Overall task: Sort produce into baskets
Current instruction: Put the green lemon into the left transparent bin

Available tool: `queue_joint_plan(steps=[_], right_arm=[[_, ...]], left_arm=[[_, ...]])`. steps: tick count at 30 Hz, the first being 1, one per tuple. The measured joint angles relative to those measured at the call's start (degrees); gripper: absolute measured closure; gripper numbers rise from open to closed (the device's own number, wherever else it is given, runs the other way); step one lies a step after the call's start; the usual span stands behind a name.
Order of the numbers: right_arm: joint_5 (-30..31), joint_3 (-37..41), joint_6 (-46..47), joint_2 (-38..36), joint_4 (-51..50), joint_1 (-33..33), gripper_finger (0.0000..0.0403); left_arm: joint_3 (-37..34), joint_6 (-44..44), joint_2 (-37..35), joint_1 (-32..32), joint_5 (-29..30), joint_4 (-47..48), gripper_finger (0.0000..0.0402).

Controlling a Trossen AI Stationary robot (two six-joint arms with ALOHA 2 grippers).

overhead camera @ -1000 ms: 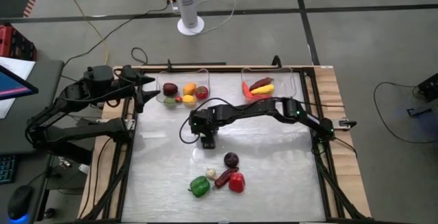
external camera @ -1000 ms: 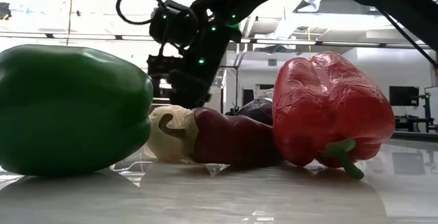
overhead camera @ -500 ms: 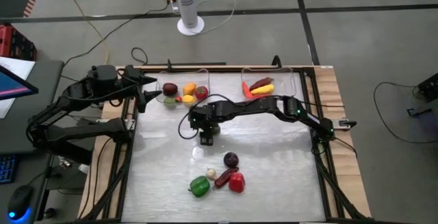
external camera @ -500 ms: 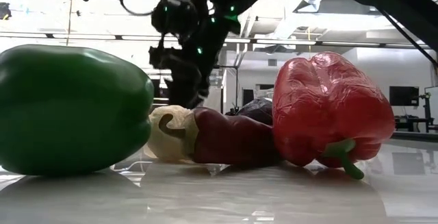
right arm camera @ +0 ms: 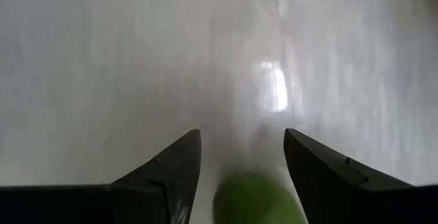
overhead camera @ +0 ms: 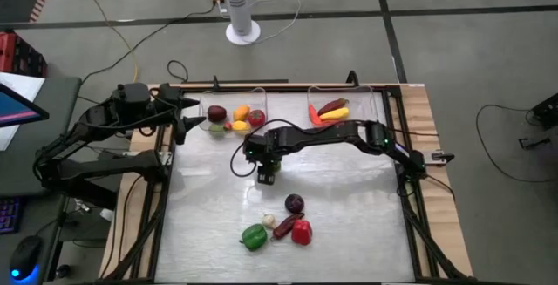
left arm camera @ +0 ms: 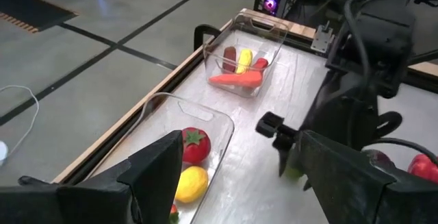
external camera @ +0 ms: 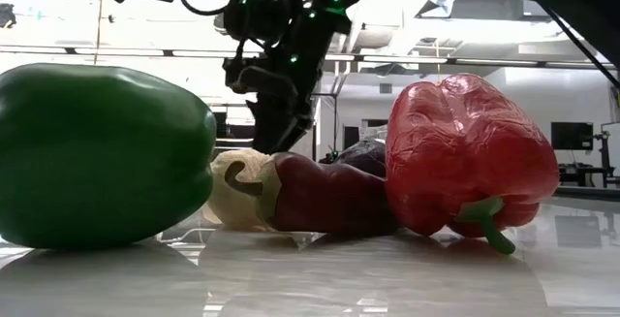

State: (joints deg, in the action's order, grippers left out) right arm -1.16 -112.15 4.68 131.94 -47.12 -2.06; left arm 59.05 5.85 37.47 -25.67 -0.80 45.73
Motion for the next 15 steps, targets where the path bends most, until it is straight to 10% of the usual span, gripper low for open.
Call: queue_joint_plan(steps=[15], right_arm=[[1.26,-0.01,-2.52,-2.27,-6.59,0.96,0.0167]], left_arm=[[0.0,-0.47,0.02,0.0,0.07,-0.01,0.0125]])
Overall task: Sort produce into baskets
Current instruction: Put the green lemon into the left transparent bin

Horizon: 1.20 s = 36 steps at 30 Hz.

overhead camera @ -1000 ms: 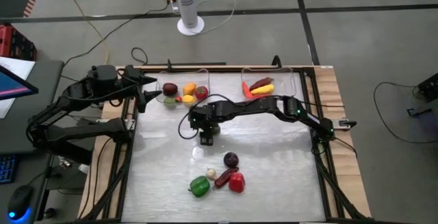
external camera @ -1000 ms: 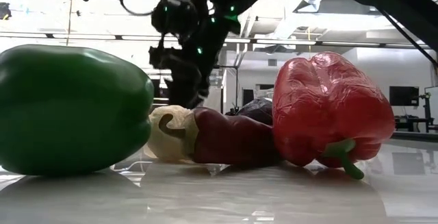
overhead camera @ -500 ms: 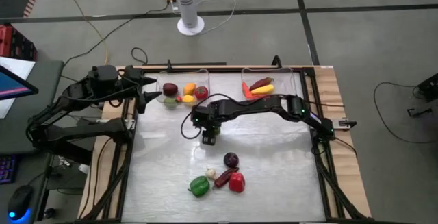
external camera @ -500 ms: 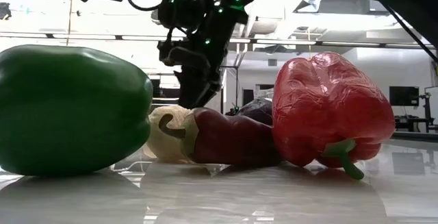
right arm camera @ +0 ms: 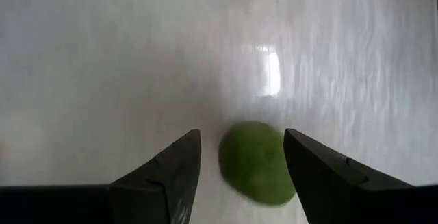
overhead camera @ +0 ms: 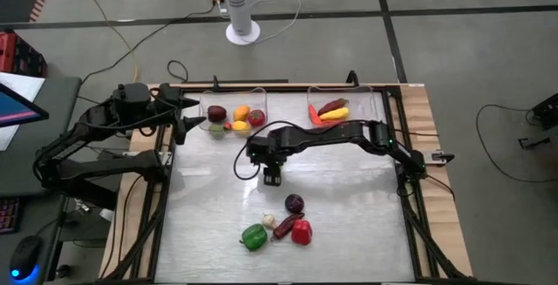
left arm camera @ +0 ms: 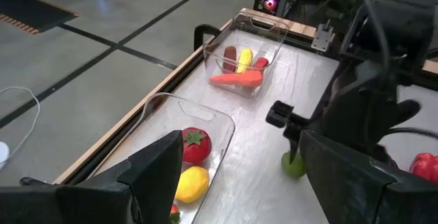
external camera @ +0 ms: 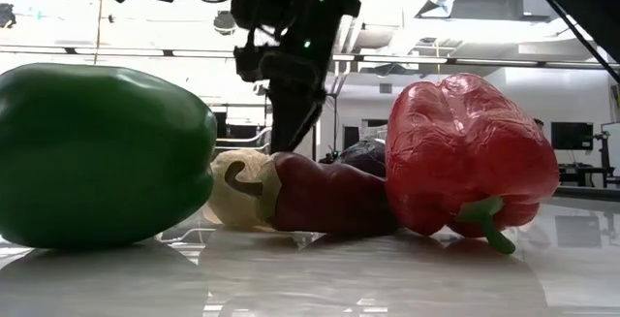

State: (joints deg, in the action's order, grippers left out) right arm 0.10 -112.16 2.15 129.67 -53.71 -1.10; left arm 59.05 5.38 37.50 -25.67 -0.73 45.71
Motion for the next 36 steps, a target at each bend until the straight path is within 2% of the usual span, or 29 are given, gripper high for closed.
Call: queue_joint_plan(steps=[12,27,31,36], right_arm=[[0.04,-0.02,-13.53,-1.12,-6.13,-0.59,0.0163],[-0.18,-0.02,-20.04,-1.05,-3.29,0.41,0.0058],[-0.14,-0.07,-21.62,0.4,-1.19,-0.49,0.0059],[-0.08,0.04,-21.91,2.97,-3.37,-1.4,0.008]], left_arm=[[0.0,0.56,0.0,0.0,-0.07,-0.17,0.0125],[0.0,0.93,0.78,0.0,-0.48,-0.17,0.0125],[0.0,0.91,0.76,0.0,-0.46,-0.17,0.0125],[0.0,0.27,0.71,0.0,-0.42,-0.08,0.0125]])
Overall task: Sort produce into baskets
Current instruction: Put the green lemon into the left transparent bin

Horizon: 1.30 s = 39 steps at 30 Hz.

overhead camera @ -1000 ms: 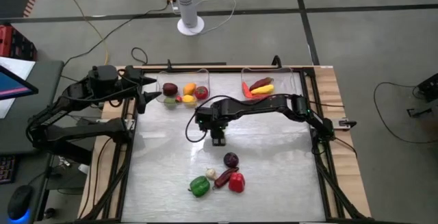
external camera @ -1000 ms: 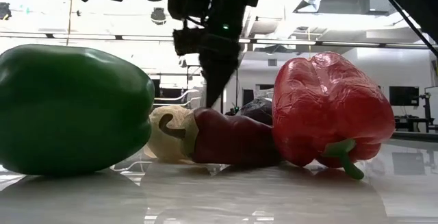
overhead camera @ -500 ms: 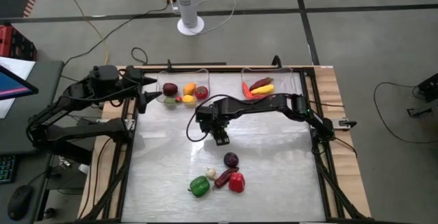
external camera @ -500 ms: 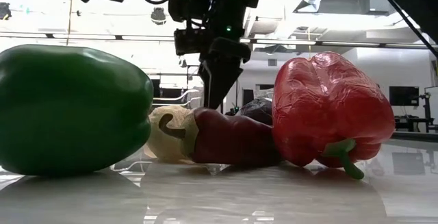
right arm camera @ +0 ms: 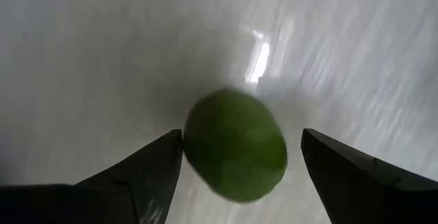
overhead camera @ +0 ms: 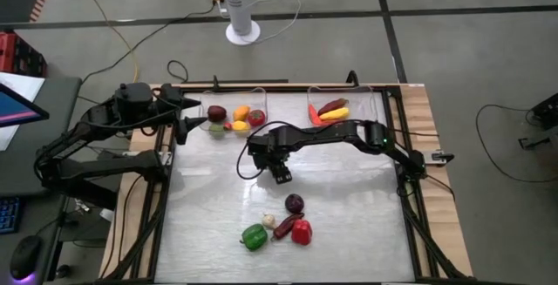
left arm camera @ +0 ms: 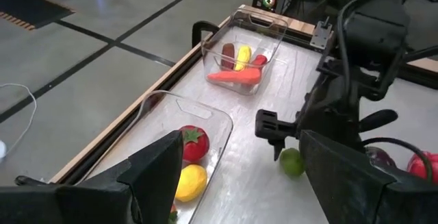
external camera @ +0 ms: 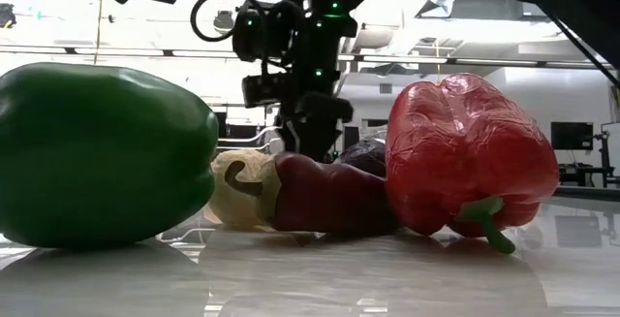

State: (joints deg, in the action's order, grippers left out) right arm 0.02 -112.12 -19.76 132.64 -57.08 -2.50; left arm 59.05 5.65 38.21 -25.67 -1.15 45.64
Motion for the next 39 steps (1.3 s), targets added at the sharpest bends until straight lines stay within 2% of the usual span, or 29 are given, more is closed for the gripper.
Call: queue_joint_plan(steps=[8,18,21,24,29,34,39], right_arm=[[-0.03,-0.01,-0.23,0.75,-0.29,0.15,0.0125],[0.08,-1.42,1.69,0.74,-1.64,-0.15,0.0211],[0.93,-5.92,2.35,0.75,-4.15,-1.05,0.0209],[5.55,-11.35,8.12,0.69,-4.66,-2.65,0.0193],[6.1,-18.85,21.86,0.59,-2.79,-7.75,0.0187],[4.18,-20.15,29.83,0.59,1.73,-11.88,0.0187],[4.0,-20.15,31.22,0.6,4.01,-13.76,0.0163]], left_arm=[[0.0,-1.14,0.03,0.0,0.5,-0.01,0.0125],[0.0,-0.27,0.15,0.0,0.53,-0.03,0.0125],[0.0,0.52,0.79,0.0,0.52,-0.07,0.0125],[0.0,1.3,2.12,0.0,0.17,-0.21,0.0125],[0.0,3.88,4.99,0.0,-7.16,-4.16,0.0125],[0.0,6.7,6.53,0.34,-14.17,-10.48,0.0125],[0.0,8.22,6.38,3.7,-14.4,-14.06,0.0125]])
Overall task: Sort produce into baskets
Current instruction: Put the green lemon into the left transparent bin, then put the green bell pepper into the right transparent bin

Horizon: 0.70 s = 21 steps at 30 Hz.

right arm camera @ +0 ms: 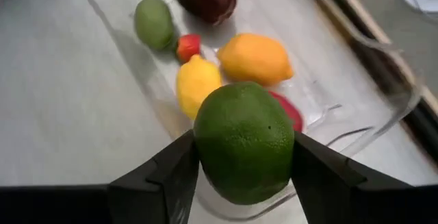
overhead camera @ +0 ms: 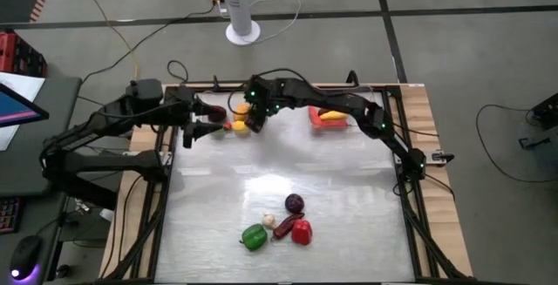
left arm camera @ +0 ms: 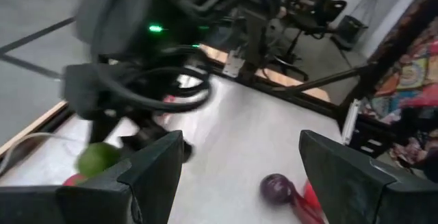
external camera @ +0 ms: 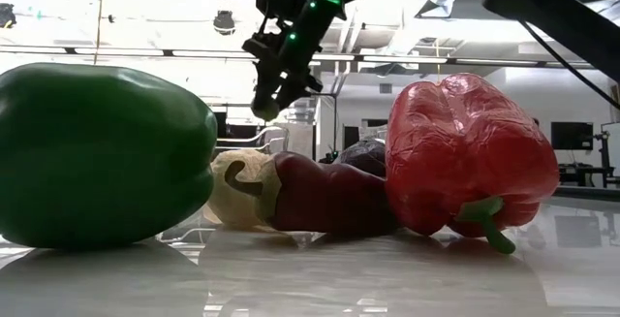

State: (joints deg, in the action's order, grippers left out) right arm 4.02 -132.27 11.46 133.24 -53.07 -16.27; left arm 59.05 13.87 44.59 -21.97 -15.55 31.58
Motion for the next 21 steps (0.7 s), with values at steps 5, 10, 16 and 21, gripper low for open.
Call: queue_joint_plan(steps=[5,10,16,21], right_arm=[[-0.22,0.0,0.09,0.01,0.62,-1.26,0.0134],[-4.76,-0.33,0.44,0.01,-1.19,-2.28,0.0122],[-7.48,-1.66,0.94,-4.44,-15.49,0.05,0.0121],[-14.48,-1.67,-7.07,-7.48,-20.58,6.74,0.0121]], left_arm=[[-1.82,1.09,-0.08,5.7,2.93,-2.97,0.0125],[-6.16,3.46,0.26,9.85,6.15,-4.49,0.0125],[-9.05,5.08,-0.75,12.65,8.61,-3.75,0.0125],[-10.07,2.66,-2.03,12.76,11.63,-3.65,0.0125]])
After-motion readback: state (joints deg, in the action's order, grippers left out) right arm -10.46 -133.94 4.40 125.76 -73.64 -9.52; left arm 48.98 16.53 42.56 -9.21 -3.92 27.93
